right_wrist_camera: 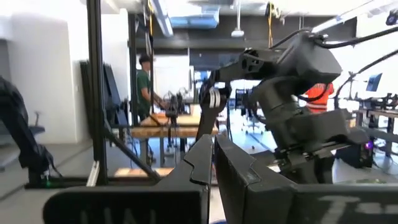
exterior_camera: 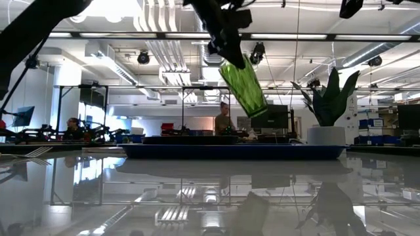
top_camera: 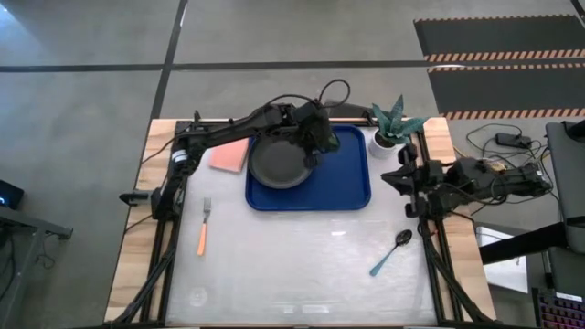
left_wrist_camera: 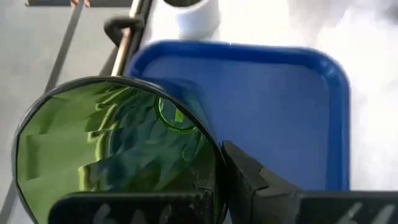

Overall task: Pick and place plate/cup/fork/spoon on tray
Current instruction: Put the green cup on the blue tray to the top right of the black plate

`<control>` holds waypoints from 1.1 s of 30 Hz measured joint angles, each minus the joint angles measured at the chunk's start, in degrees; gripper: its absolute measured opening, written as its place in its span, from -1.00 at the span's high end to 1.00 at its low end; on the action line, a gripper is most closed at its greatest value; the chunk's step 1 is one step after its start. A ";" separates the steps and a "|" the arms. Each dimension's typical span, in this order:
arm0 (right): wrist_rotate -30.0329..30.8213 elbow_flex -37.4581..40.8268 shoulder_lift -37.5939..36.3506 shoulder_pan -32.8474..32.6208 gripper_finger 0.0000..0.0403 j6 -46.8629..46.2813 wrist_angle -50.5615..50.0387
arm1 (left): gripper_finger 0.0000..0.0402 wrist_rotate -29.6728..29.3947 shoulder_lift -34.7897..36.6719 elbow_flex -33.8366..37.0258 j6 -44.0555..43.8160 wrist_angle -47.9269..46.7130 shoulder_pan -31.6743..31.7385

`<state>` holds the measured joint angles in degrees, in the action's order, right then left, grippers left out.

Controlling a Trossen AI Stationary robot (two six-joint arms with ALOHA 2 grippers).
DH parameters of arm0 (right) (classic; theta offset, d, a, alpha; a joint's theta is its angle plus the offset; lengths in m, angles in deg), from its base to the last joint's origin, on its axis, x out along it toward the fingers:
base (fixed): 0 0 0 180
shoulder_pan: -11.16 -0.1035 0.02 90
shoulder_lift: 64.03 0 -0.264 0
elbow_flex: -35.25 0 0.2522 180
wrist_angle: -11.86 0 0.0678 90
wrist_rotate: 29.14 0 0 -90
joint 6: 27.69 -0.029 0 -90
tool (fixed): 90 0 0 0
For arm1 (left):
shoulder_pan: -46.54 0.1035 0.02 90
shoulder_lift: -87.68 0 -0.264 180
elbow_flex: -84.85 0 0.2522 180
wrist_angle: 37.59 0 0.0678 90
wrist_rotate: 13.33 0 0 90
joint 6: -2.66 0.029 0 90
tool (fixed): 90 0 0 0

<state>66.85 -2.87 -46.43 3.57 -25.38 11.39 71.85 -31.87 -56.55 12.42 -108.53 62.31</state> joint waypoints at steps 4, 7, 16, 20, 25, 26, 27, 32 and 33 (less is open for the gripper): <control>0.01 -1.29 -0.31 0.00 0.96 -0.14 0.10 | 1.00 -0.02 -0.12 -5.12 0.08 -1.90 -0.07; -0.04 -2.16 -0.35 0.00 0.96 0.03 0.66 | 1.00 -0.02 -0.33 -7.10 -0.32 -1.64 -0.10; -0.01 -2.64 -0.63 0.02 0.96 0.50 -0.03 | 1.00 3.49 -1.31 -5.98 -0.14 10.29 -4.14; -0.09 -2.69 -1.01 0.00 0.96 0.15 -0.75 | 1.00 3.97 -2.70 -6.03 -0.39 13.61 -4.22; -0.51 -2.69 -1.23 0.00 0.96 -0.86 -1.97 | 1.00 3.73 -4.30 -4.70 -1.99 6.24 -3.90; -0.51 -2.69 -1.17 0.00 0.96 -0.86 -2.66 | 1.00 3.06 -4.30 -4.02 -2.44 4.07 -3.84; -0.49 -2.69 -1.16 0.00 0.96 -0.87 -3.27 | 1.00 2.37 -4.30 -3.42 -3.03 3.20 -3.82; -0.49 -2.69 -0.96 0.00 0.96 -1.74 -4.07 | 1.00 1.31 -4.21 -2.86 -3.48 1.20 -3.85; -0.51 -2.69 -0.96 0.00 0.96 -1.98 -4.07 | 1.00 1.33 -4.26 -2.86 -3.48 1.57 -4.07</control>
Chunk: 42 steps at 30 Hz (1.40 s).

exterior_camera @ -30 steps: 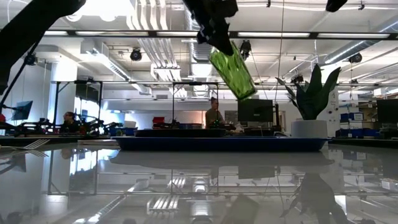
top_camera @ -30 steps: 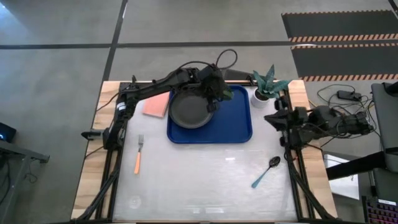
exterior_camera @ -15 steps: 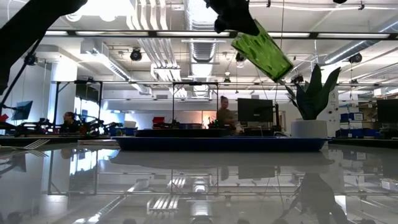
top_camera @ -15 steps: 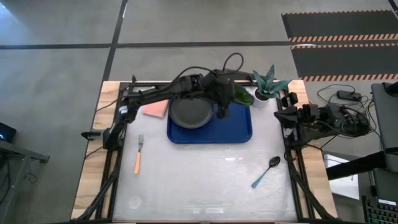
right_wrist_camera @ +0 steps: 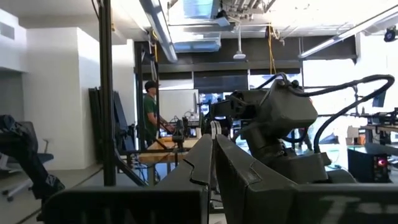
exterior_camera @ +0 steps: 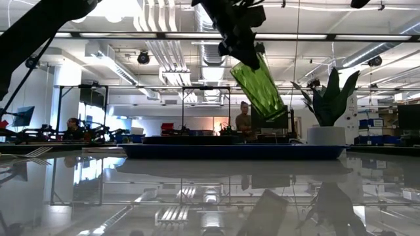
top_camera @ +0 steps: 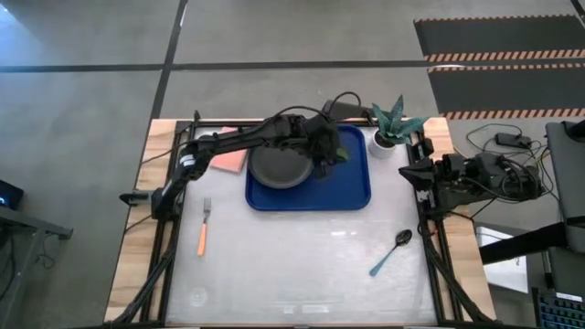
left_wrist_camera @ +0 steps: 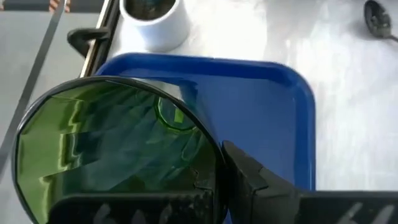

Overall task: Pick and place plate/cup/fork/spoon on tray
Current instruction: Put the green cup on the blue tray to the top right of the black plate

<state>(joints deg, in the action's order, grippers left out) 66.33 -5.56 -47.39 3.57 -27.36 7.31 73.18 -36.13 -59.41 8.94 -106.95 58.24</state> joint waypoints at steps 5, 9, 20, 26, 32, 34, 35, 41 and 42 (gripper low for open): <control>-0.11 0.00 0.00 0.00 0.96 -1.75 -0.37 | 1.00 0.29 -0.04 0.04 0.00 -0.10 -0.19; -0.96 0.02 0.00 0.00 0.96 -1.91 -1.84 | 1.00 0.06 -0.07 0.08 -0.02 -0.12 -0.15; -1.49 0.04 0.00 0.00 0.96 -1.89 -3.60 | 1.00 0.21 -0.24 9.27 -3.00 4.60 -0.63; -1.49 0.04 0.00 0.00 0.96 -1.85 -3.86 | 1.00 0.35 -0.24 11.70 -3.04 6.51 -1.05; -1.46 0.04 0.00 0.00 0.96 -2.01 -4.46 | 1.00 0.33 -0.11 11.74 -4.32 7.35 -1.07; -1.46 0.04 0.00 0.00 0.96 -2.25 -4.44 | 1.00 0.33 -0.11 11.79 -4.44 7.07 -1.07; -1.46 0.04 0.00 0.00 0.96 -2.25 -4.46 | 1.00 0.33 -0.11 11.80 -4.44 7.09 -1.07; -1.46 0.04 0.00 0.00 0.96 -2.27 -4.46 | 0.87 0.17 -0.10 11.82 -4.44 7.27 -1.09; -1.46 0.04 0.00 0.00 0.96 -2.27 -4.46 | 0.84 0.17 -0.06 11.82 -4.44 7.29 -1.09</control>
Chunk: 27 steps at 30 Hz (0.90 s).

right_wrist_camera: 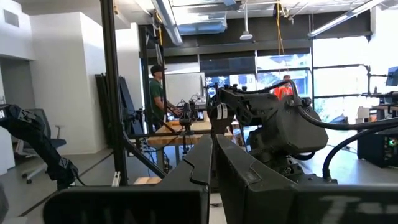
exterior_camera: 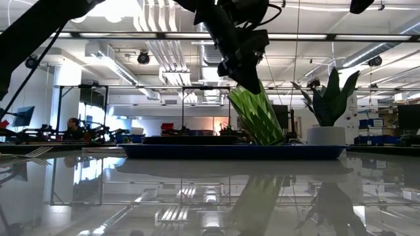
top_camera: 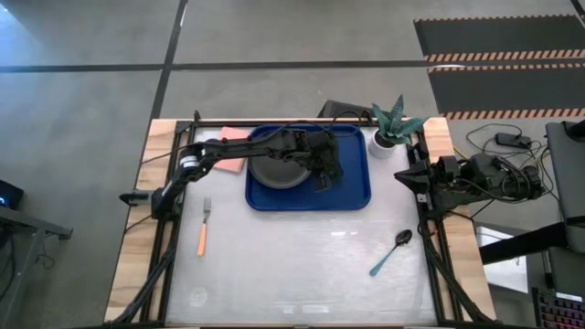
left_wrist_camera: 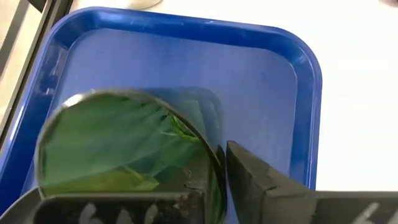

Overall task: Pick and place plate/cup/fork/spoon on tray
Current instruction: Put the green cup on the blue tray to the top right of the black plate

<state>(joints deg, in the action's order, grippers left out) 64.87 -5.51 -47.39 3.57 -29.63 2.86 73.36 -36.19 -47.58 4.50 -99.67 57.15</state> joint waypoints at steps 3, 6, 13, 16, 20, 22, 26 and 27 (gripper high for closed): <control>0.00 0.00 0.00 0.00 0.96 0.00 0.00 | 0.77 0.00 0.01 0.00 0.02 -0.02 0.00; 0.00 0.00 0.00 0.00 0.96 0.04 0.00 | 0.74 0.00 0.01 0.00 0.02 -0.09 0.00; 0.02 0.00 0.00 0.00 0.96 0.06 0.00 | 0.73 0.00 0.01 0.00 0.27 2.44 0.00; 0.01 0.00 0.00 0.00 0.96 0.04 0.00 | 0.73 0.02 0.01 -0.57 0.48 3.41 0.00; 0.01 0.00 0.00 0.00 0.96 0.04 0.00 | 0.73 0.07 0.06 -0.66 0.55 4.81 0.13; 0.02 0.00 0.00 0.00 0.96 0.02 0.00 | 0.73 0.09 0.06 -0.52 0.55 5.20 0.20; 0.02 0.00 0.00 0.00 0.96 0.02 0.00 | 0.73 0.07 0.06 -0.09 0.55 6.59 0.26; 0.02 0.00 0.00 0.00 0.96 0.02 0.00 | 0.73 0.14 0.06 -0.10 0.56 6.89 0.24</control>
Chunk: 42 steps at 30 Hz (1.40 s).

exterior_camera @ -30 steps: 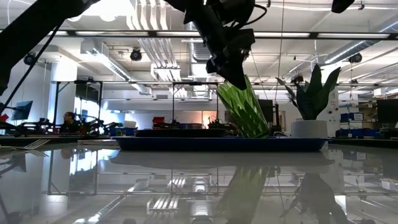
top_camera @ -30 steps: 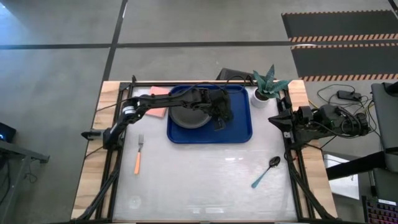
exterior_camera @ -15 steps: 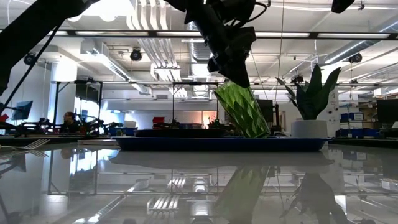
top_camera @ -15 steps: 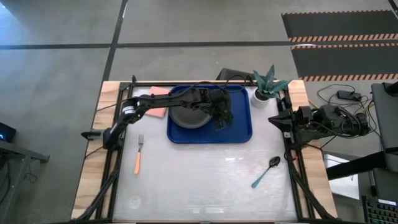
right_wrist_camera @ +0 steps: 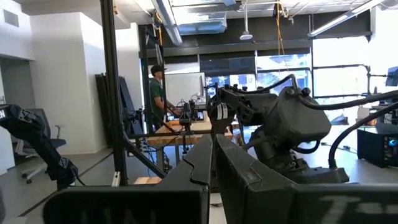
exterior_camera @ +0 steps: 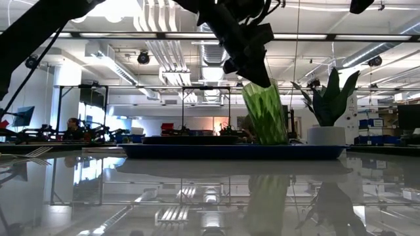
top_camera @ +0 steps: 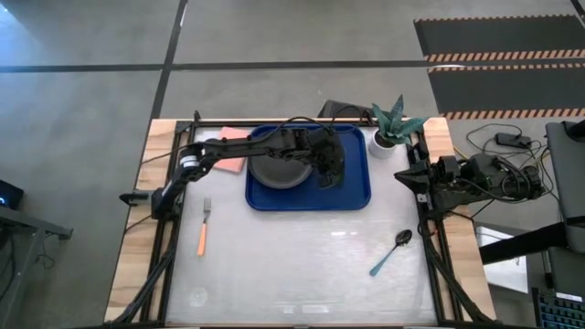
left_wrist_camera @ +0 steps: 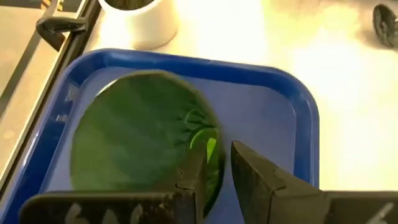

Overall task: Pick and place plate/cup/fork/spoon on tray
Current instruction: Put the green cup on the blue tray to the top right of the black plate

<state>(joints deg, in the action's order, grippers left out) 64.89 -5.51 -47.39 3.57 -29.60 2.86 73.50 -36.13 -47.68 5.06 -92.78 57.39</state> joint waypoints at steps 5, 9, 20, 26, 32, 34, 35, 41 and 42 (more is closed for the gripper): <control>0.00 0.00 0.00 -0.01 0.96 0.00 -0.01 | 0.73 1.39 0.00 -0.10 -0.45 1.47 -0.04; 0.00 0.00 0.00 -0.01 0.96 -0.21 -0.19 | 0.73 1.56 0.00 -0.01 -0.56 0.35 -0.04; 0.02 0.02 0.02 -0.01 0.96 -1.73 -1.37 | 0.73 1.78 0.00 -0.65 -0.54 -0.16 -1.44; 0.02 0.02 0.02 -0.02 0.96 -2.18 -1.33 | 0.73 1.74 0.24 -0.55 0.12 0.26 -1.47; 0.02 0.02 0.05 -0.01 0.96 -3.90 -1.59 | 0.73 1.23 4.36 -0.17 4.57 1.90 -2.76; 0.02 0.02 0.27 -0.01 0.96 -4.84 -2.73 | 0.73 1.12 6.65 0.73 6.84 2.29 -3.55; 0.02 0.02 0.47 -0.02 0.96 -5.57 -3.96 | 0.73 1.06 7.95 1.56 8.06 2.37 -4.13; 2.75 3.00 3.98 0.00 0.96 -12.77 -8.57 | 0.73 1.15 21.55 16.72 10.57 14.04 -9.52; 3.38 3.74 5.00 -0.01 0.96 -14.20 -8.79 | 0.73 1.07 24.61 21.06 10.57 17.14 -10.46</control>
<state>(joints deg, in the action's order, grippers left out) 68.27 -1.77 -42.39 3.56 -43.80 -5.94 74.57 -11.51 -26.62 15.63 -75.65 46.93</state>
